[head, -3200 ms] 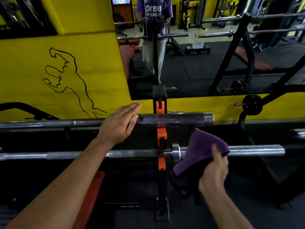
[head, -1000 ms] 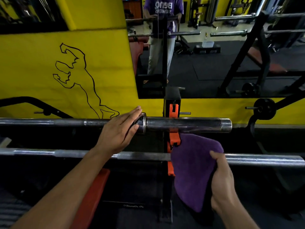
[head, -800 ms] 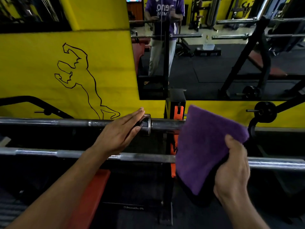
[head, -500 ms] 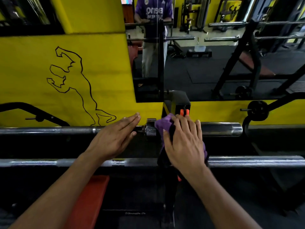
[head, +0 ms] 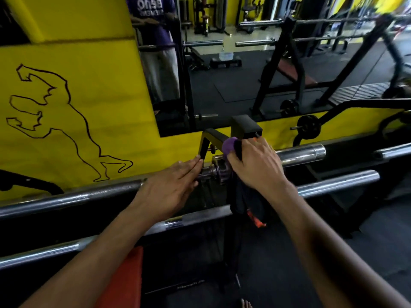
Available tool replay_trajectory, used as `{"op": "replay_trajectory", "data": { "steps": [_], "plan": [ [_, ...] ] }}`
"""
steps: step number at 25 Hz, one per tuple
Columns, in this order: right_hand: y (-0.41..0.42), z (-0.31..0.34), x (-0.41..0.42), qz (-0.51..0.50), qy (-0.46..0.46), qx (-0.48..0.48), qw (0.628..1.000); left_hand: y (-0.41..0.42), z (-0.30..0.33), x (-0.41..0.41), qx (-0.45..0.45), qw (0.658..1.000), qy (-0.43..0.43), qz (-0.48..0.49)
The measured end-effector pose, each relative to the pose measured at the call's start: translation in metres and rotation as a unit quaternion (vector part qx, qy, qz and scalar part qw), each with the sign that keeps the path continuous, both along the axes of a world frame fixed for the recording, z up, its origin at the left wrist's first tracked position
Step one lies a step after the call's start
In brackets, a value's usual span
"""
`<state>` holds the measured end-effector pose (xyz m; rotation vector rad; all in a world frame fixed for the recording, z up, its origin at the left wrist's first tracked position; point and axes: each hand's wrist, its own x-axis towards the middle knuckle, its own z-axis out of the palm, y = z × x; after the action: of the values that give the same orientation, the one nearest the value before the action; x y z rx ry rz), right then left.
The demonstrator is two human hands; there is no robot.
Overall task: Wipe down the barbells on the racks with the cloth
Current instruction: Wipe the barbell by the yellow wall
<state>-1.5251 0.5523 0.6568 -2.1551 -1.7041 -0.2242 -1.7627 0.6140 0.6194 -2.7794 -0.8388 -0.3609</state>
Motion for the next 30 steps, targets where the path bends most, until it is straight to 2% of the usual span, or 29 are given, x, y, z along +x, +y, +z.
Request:
{"op": "replay_trajectory", "data": {
  "steps": [4,6,9,11,13,15,17,19,21,23,24,27,29,30],
  "plan": [
    [0.032,0.024,-0.018,-0.017,-0.071,-0.128,0.989,0.002,0.0,-0.002,-0.054,0.998,0.006,-0.019],
    [0.037,0.025,-0.02,-0.018,-0.097,-0.146,0.984,0.003,0.0,-0.003,-0.066,0.998,0.009,-0.02],
    [0.012,0.004,-0.015,0.007,-0.024,-0.033,0.999,0.002,0.002,-0.004,-0.088,0.996,0.02,-0.023],
    [-0.017,-0.023,-0.021,0.014,0.059,0.056,0.997,0.004,0.0,-0.006,-0.074,0.997,0.022,-0.027],
    [-0.04,-0.049,-0.033,0.018,0.109,0.102,0.989,0.01,-0.002,-0.007,-0.056,0.997,0.032,-0.048],
    [-0.048,-0.063,-0.038,0.027,0.108,0.122,0.986,0.015,0.006,-0.009,-0.077,0.992,0.043,-0.09],
    [-0.039,-0.05,-0.035,0.026,0.092,0.124,0.988,0.022,0.017,-0.019,-0.101,0.984,0.098,-0.11],
    [-0.021,-0.019,-0.032,-0.015,0.076,0.071,0.994,0.028,0.021,-0.024,-0.047,0.982,0.086,-0.161],
    [0.006,0.01,-0.028,-0.057,0.05,-0.039,0.996,0.028,0.025,-0.026,-0.01,0.98,0.127,-0.15],
    [0.025,0.027,-0.025,-0.059,0.034,-0.125,0.99,0.028,0.021,-0.027,-0.032,0.978,0.13,-0.158],
    [0.028,0.028,-0.024,-0.059,0.037,-0.133,0.989,0.028,0.02,-0.027,-0.057,0.976,0.127,-0.17],
    [0.009,-0.001,-0.024,-0.061,0.069,-0.032,0.995,0.033,0.017,-0.028,-0.108,0.969,0.122,-0.185],
    [-0.017,-0.03,-0.032,-0.015,0.155,0.099,0.983,0.036,0.013,-0.027,-0.132,0.97,0.119,-0.164],
    [-0.029,-0.044,-0.038,0.021,0.224,0.169,0.96,0.036,0.012,-0.027,-0.138,0.971,0.113,-0.157]
  ]
}}
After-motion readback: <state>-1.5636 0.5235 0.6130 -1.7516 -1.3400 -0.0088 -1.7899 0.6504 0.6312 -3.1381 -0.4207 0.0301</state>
